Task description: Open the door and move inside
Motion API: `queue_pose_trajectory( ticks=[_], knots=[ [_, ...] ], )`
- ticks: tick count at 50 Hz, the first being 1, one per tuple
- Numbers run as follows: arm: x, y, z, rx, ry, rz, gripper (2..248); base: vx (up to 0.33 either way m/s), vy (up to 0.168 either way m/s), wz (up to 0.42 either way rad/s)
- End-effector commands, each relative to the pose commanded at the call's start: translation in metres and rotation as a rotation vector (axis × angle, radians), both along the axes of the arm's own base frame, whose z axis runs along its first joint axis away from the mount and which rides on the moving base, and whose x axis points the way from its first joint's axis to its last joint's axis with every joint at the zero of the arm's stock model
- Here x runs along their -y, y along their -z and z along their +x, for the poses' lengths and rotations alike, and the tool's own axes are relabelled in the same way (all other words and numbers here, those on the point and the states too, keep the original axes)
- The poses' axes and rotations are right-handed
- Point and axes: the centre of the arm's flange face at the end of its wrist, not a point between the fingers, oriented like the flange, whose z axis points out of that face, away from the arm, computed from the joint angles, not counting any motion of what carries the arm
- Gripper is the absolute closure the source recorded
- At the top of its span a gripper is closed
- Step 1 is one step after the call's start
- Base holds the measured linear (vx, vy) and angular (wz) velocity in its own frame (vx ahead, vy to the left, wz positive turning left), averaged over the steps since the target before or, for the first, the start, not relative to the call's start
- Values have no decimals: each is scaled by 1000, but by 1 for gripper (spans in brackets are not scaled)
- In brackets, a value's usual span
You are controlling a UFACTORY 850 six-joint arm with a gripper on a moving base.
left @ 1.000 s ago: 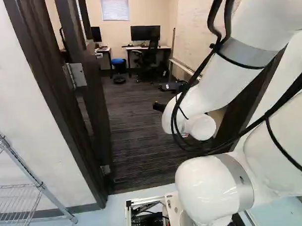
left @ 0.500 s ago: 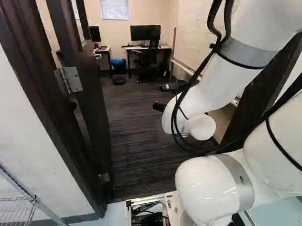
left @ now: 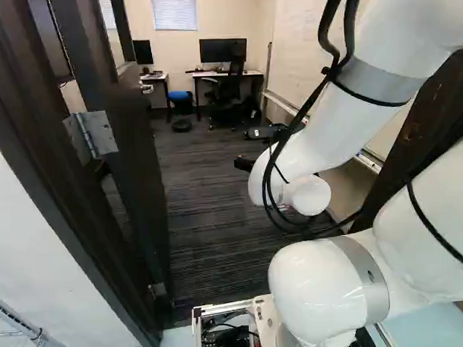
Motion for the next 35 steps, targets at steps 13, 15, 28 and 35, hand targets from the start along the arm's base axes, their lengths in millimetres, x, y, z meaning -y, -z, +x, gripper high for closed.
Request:
queue_pose_trajectory(
  ticks=[13,15,28,35],
  knots=[
    [0,0,0,0,0,0,3,134,5,-5],
    [0,0,0,0,0,0,3,138,1,-18],
    [0,0,0,0,0,0,3,137,4,-7],
    [0,0,0,0,0,0,3,138,5,-8]
  ],
)
